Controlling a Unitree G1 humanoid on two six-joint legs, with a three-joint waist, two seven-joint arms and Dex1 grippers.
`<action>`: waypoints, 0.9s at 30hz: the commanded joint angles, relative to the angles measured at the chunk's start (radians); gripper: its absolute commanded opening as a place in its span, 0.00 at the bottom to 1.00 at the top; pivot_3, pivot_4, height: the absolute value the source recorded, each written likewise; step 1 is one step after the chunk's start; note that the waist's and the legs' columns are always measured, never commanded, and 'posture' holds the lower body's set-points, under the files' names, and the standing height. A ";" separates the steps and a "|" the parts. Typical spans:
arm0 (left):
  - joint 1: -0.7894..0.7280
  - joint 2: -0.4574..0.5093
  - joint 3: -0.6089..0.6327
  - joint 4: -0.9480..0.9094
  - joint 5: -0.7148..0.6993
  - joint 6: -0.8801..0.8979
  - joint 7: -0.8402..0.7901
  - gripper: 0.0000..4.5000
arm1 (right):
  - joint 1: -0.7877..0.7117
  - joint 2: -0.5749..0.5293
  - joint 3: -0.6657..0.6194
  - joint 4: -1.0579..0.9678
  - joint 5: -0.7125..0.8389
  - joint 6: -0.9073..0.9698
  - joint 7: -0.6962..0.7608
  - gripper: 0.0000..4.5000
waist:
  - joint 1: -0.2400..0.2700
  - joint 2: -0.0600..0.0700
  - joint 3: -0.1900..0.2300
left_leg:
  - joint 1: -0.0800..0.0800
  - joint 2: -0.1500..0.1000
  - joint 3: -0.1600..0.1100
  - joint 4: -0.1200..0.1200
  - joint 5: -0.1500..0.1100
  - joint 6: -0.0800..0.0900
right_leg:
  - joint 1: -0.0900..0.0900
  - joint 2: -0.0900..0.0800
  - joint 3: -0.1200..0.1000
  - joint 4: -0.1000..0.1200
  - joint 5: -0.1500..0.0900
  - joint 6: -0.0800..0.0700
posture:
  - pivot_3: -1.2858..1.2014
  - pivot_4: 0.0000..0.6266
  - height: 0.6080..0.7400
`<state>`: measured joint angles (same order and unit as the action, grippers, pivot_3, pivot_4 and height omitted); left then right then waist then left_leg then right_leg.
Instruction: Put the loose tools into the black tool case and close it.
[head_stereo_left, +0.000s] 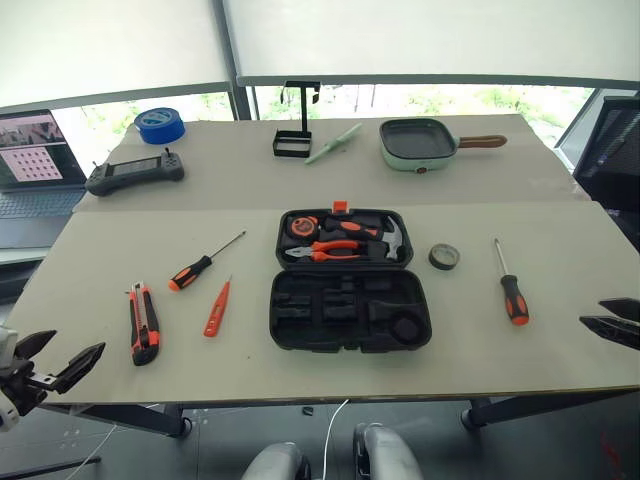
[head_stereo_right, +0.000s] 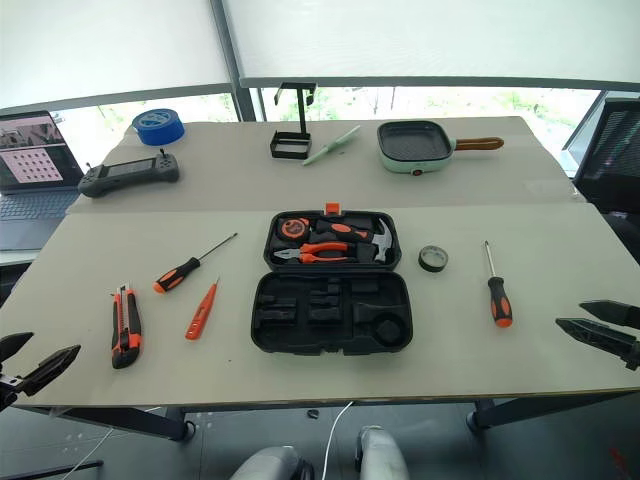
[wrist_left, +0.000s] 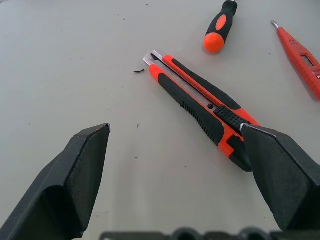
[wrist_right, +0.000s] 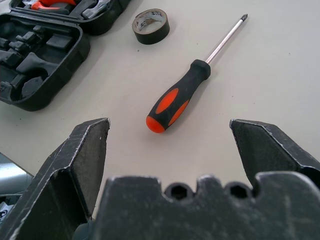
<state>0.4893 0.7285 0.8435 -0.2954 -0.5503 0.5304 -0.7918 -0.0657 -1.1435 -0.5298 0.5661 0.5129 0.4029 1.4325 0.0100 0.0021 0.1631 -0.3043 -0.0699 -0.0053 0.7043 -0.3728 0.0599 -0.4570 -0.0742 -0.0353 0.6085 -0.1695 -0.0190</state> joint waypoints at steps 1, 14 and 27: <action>0.001 0.021 0.031 -0.015 0.011 -0.009 0.007 1.00 | -0.016 -0.021 -0.017 0.018 -0.004 -0.035 0.019 0.99 | 0.000 0.000 0.000 | 0.000 0.000 0.000 0.000 0.000 0.000 | 0.000 0.000 0.000 0.000 0.000 0.000 | 0.52 0.24 1.00; -0.273 0.188 -0.182 -0.030 -0.025 0.116 -0.001 1.00 | -0.107 0.053 0.039 -0.384 0.083 0.070 -0.080 0.99 | 0.000 0.000 0.000 | 0.000 0.000 -0.001 0.001 0.000 -0.001 | 0.000 0.000 -0.001 0.002 0.000 0.000 | 0.52 0.24 1.00; -0.900 0.319 -0.733 0.638 0.266 -0.111 -0.245 1.00 | -0.323 0.220 0.310 -1.045 0.283 0.279 -0.339 0.99 | -0.003 -0.006 0.002 | -0.003 -0.003 -0.007 0.002 0.002 -0.004 | -0.003 0.000 -0.008 0.001 0.000 -0.001 | 0.52 0.24 1.00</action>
<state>-0.3494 1.0520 0.1421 0.2691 -0.3157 0.4792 -0.9826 -0.3566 -0.9285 -0.2249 -0.4263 0.7691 0.6671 1.1247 0.0067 -0.0034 0.1653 -0.3080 -0.0731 -0.0128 0.7065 -0.3710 0.0560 -0.4601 -0.0742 -0.0452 0.6094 -0.1690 -0.0197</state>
